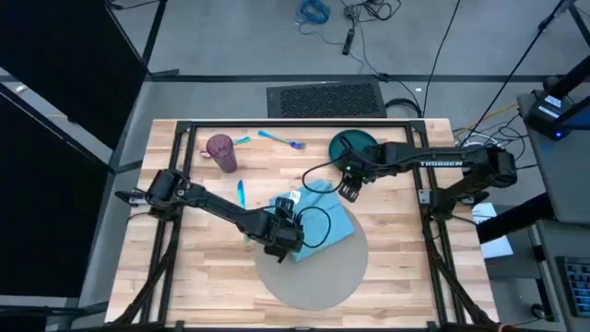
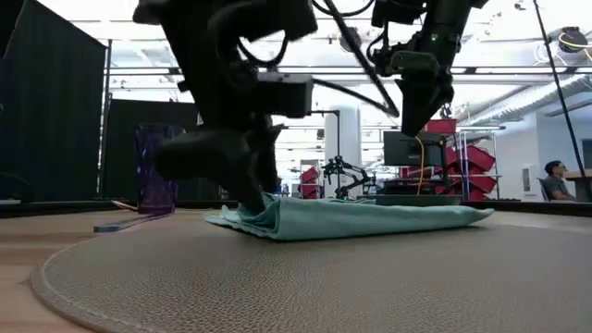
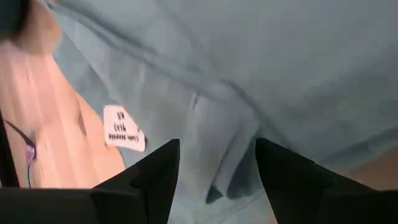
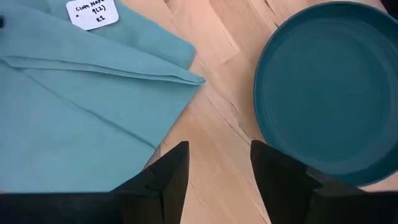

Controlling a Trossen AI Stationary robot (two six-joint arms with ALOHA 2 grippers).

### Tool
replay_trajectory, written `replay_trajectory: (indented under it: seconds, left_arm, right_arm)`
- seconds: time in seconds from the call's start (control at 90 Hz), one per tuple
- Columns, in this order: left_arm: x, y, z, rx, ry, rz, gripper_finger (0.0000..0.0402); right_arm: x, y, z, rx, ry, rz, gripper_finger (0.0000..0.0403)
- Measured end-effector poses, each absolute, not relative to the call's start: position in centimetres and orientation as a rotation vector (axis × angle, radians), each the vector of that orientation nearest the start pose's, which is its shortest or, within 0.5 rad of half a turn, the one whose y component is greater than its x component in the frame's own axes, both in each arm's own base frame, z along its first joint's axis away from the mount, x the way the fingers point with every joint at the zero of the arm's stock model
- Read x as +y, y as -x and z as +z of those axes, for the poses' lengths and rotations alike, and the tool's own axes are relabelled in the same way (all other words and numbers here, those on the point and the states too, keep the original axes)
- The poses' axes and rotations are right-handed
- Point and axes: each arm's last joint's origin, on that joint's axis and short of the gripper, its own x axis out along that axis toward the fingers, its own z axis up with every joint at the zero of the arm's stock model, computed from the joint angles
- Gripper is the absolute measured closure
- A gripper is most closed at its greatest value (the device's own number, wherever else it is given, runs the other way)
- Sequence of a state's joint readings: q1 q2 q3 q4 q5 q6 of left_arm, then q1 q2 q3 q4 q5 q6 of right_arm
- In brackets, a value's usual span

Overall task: Set table place
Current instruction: Fold the blue napkin

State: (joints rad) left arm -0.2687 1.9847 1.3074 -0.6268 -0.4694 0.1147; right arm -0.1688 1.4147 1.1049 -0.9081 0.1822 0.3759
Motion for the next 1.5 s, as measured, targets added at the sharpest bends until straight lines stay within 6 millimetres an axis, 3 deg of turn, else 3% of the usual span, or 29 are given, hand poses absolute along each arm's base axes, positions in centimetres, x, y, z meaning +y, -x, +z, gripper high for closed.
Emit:
replay_trajectory:
  seconds: [0.389, 0.756, 1.289, 1.5]
  left_arm:
    - [-8.7, -36.9, 14.6, 1.239, -0.595, 0.131, 0.0219]
    - [-9.3, -36.9, 14.7, 1.219, -0.581, 0.138, 0.0392]
    - [-6.6, -36.3, 14.5, 1.261, -0.315, 0.450, 0.0401]
    - [-6.2, -36.4, 14.5, 1.261, -0.212, 0.475, 0.0402]
  right_arm:
    - [-5.1, -25.9, 25.7, 1.150, -0.313, -0.532, 0.0245]
    - [-5.1, -25.9, 25.7, 1.145, -0.315, -0.534, 0.0245]
    - [-5.1, -25.7, 25.6, 1.168, -0.328, -0.532, 0.0245]
    - [-5.0, -25.7, 25.6, 1.182, -0.342, -0.516, 0.0245]
